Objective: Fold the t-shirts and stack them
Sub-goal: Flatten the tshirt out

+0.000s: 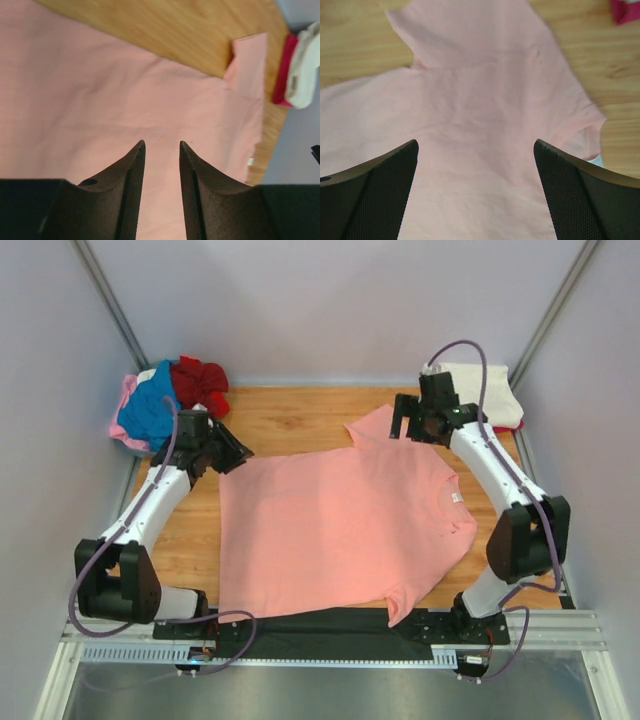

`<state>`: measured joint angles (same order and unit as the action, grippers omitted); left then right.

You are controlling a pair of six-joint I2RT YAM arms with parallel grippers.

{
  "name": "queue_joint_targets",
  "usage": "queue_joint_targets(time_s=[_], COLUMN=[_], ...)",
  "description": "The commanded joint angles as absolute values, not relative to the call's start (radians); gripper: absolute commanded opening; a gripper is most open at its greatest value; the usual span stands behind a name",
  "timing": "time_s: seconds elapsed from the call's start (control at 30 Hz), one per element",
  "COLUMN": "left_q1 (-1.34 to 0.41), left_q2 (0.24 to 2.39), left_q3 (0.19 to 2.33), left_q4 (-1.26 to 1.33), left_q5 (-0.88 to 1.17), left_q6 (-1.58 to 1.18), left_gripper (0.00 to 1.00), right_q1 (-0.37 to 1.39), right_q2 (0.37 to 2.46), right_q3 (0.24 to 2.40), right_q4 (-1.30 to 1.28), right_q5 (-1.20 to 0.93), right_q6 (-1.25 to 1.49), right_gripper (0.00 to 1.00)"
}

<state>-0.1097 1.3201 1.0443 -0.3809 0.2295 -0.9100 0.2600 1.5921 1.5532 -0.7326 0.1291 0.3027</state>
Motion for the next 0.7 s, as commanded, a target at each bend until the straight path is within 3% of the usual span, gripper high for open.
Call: queue_joint_targets(time_s=[0.0,0.23,0.67], left_q1=[-0.135,-0.166,-0.166], left_q2=[1.393,1.682,2.041], left_q3=[1.034,1.147,1.465], left_q4=[-0.442,-0.489,-0.612], left_q5=[0.132,0.065,-0.080], left_q6=[-0.721,-0.683,-0.623], left_gripper=[0.40,0.33,0.29], right_q1=[0.258,0.258,0.226], right_q2=[1.687,1.871,2.302], right_q3=[1.466,1.554,1.905], right_q4=[-0.693,-0.715,-0.828], right_q5=[0.016,-0.032,-0.054], right_q6=[0.333,0.339,0.385], right_gripper=[0.99,0.99,0.95])
